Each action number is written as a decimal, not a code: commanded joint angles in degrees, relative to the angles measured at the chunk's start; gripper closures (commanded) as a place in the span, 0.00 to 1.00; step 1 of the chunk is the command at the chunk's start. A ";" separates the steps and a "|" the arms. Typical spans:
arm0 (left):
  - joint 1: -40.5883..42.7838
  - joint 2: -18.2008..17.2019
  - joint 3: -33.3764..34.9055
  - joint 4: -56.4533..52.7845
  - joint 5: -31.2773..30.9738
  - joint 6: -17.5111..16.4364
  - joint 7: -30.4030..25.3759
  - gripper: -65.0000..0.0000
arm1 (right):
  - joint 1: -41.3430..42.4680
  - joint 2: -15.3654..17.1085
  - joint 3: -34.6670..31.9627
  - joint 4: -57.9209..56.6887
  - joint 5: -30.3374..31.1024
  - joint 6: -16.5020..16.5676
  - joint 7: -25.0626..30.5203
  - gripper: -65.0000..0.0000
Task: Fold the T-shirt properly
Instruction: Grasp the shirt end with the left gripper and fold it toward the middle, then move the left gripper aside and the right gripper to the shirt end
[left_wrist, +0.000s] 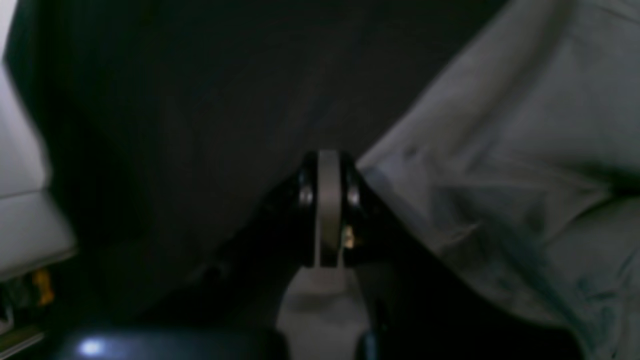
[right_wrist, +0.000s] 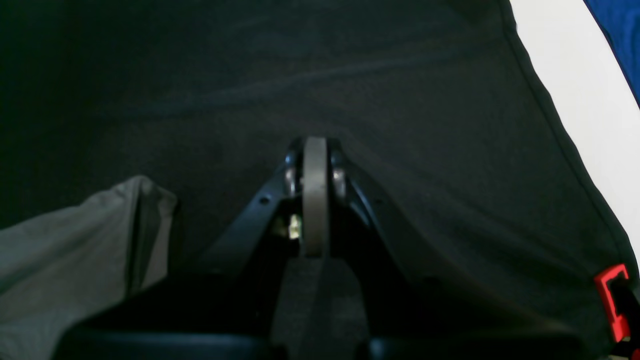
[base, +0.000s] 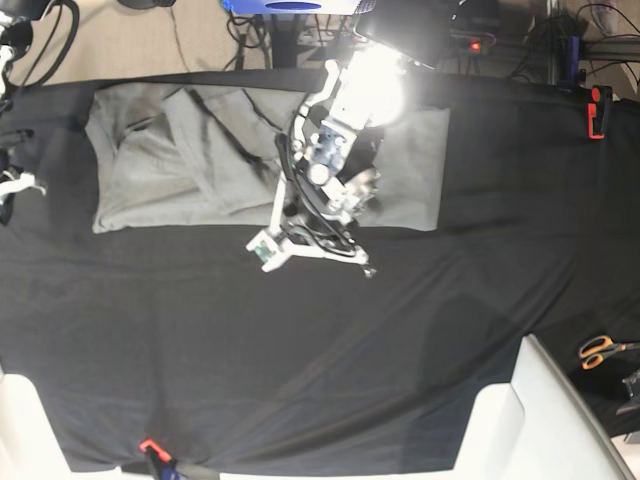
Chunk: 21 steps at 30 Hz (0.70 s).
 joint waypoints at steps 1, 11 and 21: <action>-0.38 0.58 -0.19 4.58 0.52 0.68 -1.05 1.00 | 0.07 0.99 0.75 1.23 0.54 0.01 1.42 0.98; 21.69 -11.99 -25.33 18.12 -8.71 0.50 -5.89 1.00 | 1.12 1.52 6.29 1.23 26.74 18.73 -26.36 0.37; 37.95 -25.97 -44.32 17.51 -59.70 0.42 -16.09 1.00 | 5.17 1.61 14.64 -6.69 31.67 20.54 -41.92 0.00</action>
